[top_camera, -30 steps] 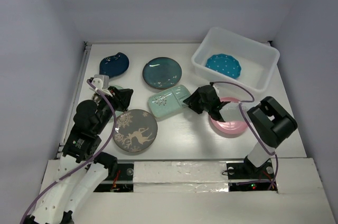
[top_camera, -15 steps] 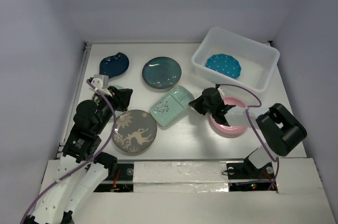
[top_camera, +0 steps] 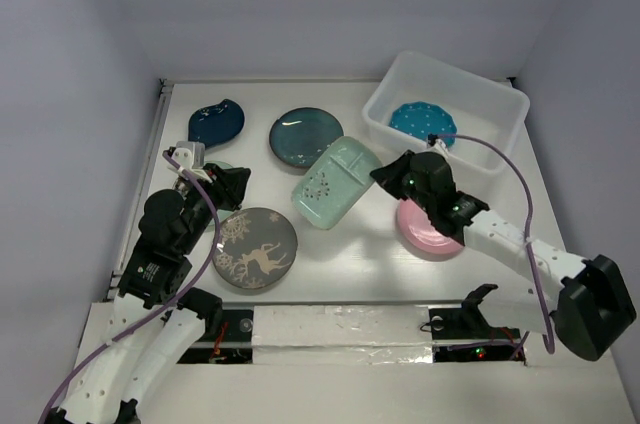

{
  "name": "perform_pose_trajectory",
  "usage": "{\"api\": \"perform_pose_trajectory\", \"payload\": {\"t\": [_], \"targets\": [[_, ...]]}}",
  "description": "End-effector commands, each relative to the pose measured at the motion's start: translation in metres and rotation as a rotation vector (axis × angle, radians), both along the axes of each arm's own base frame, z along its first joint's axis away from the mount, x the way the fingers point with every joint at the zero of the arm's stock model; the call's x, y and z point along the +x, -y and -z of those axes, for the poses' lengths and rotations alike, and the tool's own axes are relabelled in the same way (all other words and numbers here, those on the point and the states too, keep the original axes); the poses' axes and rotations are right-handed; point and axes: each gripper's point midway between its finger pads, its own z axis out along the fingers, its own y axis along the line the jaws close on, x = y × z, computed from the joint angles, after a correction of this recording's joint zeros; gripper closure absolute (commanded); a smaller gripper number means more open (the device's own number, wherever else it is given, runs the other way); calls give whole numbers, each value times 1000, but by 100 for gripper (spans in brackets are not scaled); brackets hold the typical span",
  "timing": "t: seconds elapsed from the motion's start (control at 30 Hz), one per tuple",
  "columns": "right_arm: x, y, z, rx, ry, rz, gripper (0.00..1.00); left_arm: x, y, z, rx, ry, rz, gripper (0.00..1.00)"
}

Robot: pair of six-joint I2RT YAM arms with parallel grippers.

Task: Place the plates into the plastic bin on the countertop

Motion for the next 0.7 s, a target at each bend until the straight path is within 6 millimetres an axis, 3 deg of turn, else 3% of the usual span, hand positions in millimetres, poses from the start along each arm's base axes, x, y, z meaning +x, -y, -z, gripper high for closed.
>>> {"api": "perform_pose_trajectory", "payload": {"t": [0.0,0.1,0.13,0.17,0.23,0.27,0.3,0.37,0.43,0.5,0.6,0.67], "targets": [[15,-8,-134,216,291,-19,100,-3,-1,-19,-23,57,0,88],[35,24,-170,233,372,46,100,-2,0,-18,-22,54,3,87],[49,50,-178,224,396,111,100,-3,0,-19,-24,55,5,87],[55,63,-191,228,425,137,100,-3,0,-19,-25,56,3,86],[70,86,-198,206,449,183,100,-3,0,-19,-25,57,5,85],[82,114,-209,192,472,252,100,-4,0,-20,-26,59,5,85],[87,121,-212,189,476,251,100,-4,0,-21,-27,62,6,85],[107,150,-207,169,457,305,100,-5,0,-21,-28,64,6,84],[119,171,-213,160,458,354,100,-5,-1,-22,-29,66,6,84],[136,201,-202,152,436,421,100,-5,-1,-21,-29,66,6,84],[156,231,-191,153,400,484,100,-5,0,-21,-28,63,8,83],[165,237,-181,148,374,494,100,-5,0,-21,-26,64,9,83]]}}
